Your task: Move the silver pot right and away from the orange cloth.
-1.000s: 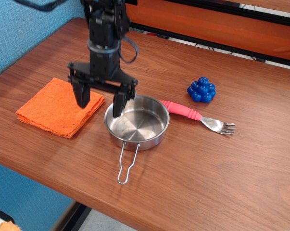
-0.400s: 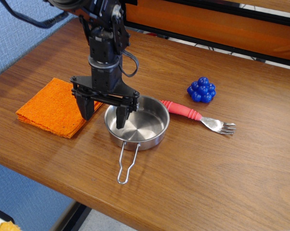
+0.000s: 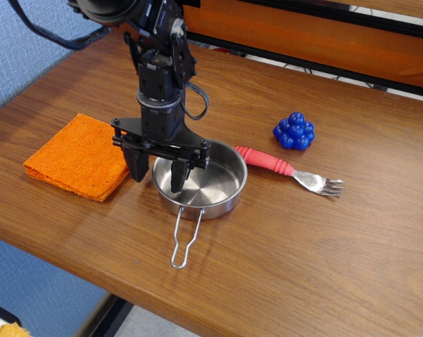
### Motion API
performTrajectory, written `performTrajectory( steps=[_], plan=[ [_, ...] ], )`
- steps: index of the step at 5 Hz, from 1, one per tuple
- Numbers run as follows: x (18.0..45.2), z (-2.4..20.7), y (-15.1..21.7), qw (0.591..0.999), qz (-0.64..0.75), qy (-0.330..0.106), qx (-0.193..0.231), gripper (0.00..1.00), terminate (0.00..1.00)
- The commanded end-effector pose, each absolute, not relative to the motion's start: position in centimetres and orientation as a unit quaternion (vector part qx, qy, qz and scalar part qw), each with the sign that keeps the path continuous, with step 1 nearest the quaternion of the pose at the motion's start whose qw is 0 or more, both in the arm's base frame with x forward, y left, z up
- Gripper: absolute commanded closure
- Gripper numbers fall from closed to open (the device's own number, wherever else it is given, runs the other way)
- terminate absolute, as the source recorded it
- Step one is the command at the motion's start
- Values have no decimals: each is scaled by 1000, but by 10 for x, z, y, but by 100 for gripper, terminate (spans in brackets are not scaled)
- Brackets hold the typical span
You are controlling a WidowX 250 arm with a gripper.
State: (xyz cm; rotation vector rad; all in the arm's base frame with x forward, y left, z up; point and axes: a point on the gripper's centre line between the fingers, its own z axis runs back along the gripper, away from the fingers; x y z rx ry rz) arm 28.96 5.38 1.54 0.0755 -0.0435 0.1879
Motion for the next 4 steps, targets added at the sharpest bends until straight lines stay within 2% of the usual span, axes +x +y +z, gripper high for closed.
performTrajectory(
  steps=[1, 2, 4],
  plan=[
    [292, 22, 48, 996, 78, -43, 23, 100, 0],
    [291, 30, 48, 996, 78, -47, 15, 100, 0],
    [297, 53, 39, 993, 66, -93, -18, 100, 0]
  ],
)
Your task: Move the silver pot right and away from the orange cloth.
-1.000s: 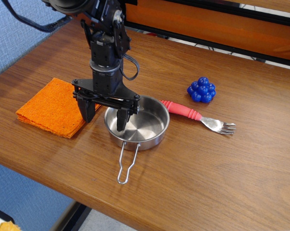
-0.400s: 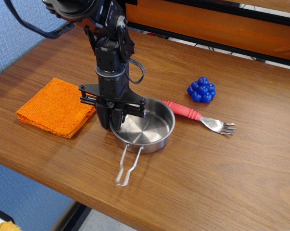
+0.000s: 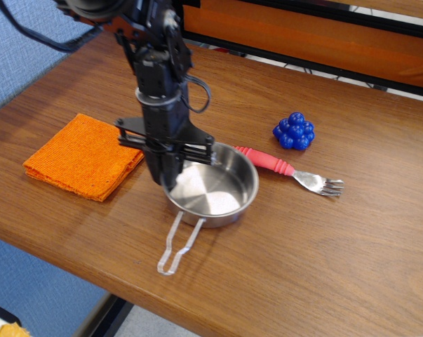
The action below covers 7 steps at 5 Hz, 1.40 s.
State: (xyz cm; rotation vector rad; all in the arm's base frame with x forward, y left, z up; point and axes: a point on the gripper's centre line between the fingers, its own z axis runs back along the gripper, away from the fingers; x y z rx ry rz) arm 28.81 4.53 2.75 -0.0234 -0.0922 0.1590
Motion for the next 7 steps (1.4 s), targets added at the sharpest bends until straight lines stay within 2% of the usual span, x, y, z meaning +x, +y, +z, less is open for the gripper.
performTrajectory(
  steps=[1, 3, 5, 7],
  plan=[
    [298, 62, 21, 993, 38, -112, -21, 100, 0],
    [294, 67, -34, 990, -56, -121, -46, 100, 0],
    [293, 55, -93, 972, -202, -102, -67, 100, 0],
    [298, 41, -131, 958, -260, -95, -68, 100, 0]
  ],
)
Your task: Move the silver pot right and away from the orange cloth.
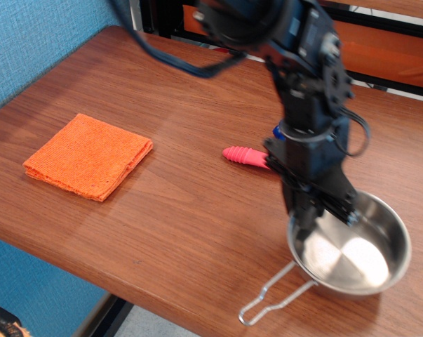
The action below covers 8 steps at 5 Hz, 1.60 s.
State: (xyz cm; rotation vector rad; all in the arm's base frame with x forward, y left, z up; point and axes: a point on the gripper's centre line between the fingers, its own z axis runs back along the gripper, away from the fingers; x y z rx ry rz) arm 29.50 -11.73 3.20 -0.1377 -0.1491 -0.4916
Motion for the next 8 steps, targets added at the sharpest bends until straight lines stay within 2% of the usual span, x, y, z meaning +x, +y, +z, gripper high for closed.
performTrajectory(
  steps=[1, 3, 4, 5, 6, 8],
  plan=[
    [304, 33, -134, 959, -264, -87, -57, 100, 0],
    [307, 28, -136, 959, -267, -80, -54, 100, 0],
    [306, 34, -131, 959, -266, -82, -49, 0, 0],
    [306, 43, -127, 962, -251, -93, -54, 0, 0],
    [313, 61, -131, 961, -244, -110, -66, 0, 0],
    [317, 91, -129, 963, -225, -136, -62, 0, 0]
  ],
)
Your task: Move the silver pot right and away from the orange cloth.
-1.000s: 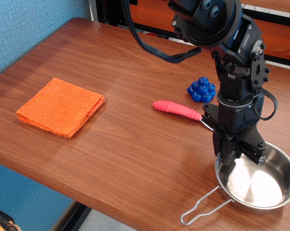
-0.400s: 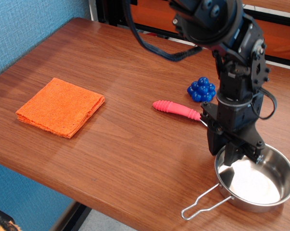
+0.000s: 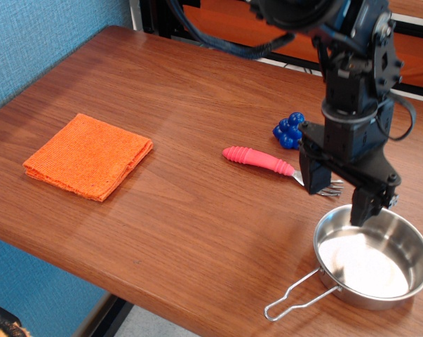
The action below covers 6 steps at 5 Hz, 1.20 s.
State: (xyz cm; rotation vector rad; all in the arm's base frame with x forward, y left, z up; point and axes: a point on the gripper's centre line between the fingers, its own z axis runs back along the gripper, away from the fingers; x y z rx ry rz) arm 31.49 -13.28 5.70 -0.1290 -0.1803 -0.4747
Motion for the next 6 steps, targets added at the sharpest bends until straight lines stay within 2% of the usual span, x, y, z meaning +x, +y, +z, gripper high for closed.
performTrajectory(
  steps=[1, 2, 3, 4, 6],
  plan=[
    [325, 96, -104, 980, -125, -150, -27, 0, 0],
    [330, 101, -68, 986, -48, -161, -3, 0, 0],
    [346, 99, -36, 984, 42, -170, 17, 0, 0],
    [343, 99, 3, 982, 106, -151, 40, 0, 0],
    [336, 95, 76, 965, 213, -146, 43, 0, 0]
  ],
)
